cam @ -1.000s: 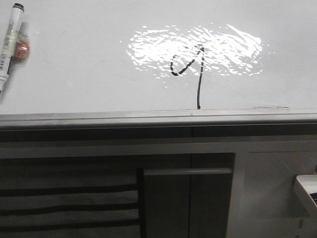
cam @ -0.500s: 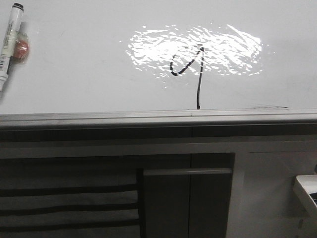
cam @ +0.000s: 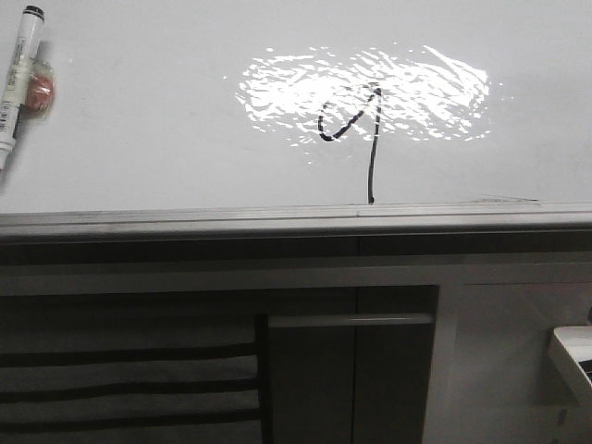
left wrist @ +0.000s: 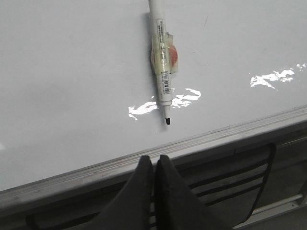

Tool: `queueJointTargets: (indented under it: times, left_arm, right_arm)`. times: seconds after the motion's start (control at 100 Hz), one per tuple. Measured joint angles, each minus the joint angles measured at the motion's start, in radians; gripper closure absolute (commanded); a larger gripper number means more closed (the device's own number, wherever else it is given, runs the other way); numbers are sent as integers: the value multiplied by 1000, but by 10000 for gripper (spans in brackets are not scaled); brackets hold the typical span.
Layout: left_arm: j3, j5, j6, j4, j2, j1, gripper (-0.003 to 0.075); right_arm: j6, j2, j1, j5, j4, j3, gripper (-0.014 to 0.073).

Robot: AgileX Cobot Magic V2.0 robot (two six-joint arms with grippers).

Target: Write number 9 on whiteboard

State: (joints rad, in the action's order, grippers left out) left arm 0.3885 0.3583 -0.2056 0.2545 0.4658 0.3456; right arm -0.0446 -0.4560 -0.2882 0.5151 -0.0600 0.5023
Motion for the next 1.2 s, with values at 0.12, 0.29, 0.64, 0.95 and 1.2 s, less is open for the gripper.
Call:
queueJointTargets:
  times: [0.12,0.29,0.64,0.95,1.2]
  left_arm:
    - [-2,-2,0,0,0,0,741]
    - [-42,-20,0,-10,-46,-36,741]
    - [-345,-184,125,-222,-398,-284,741]
    - [-383,-229,193,-249,-473,-300,741]
    - [-383,-229,206,-249,-473,-300,741]
  right_arm:
    - [0,0,0,0,0,0,666]
    - [0,0,0,0,0,0,666]
    - [0,0,0,0,0,0,666]
    - [0,0,0,0,0,0,666]
    - [0,0,0,0,0,0,666]
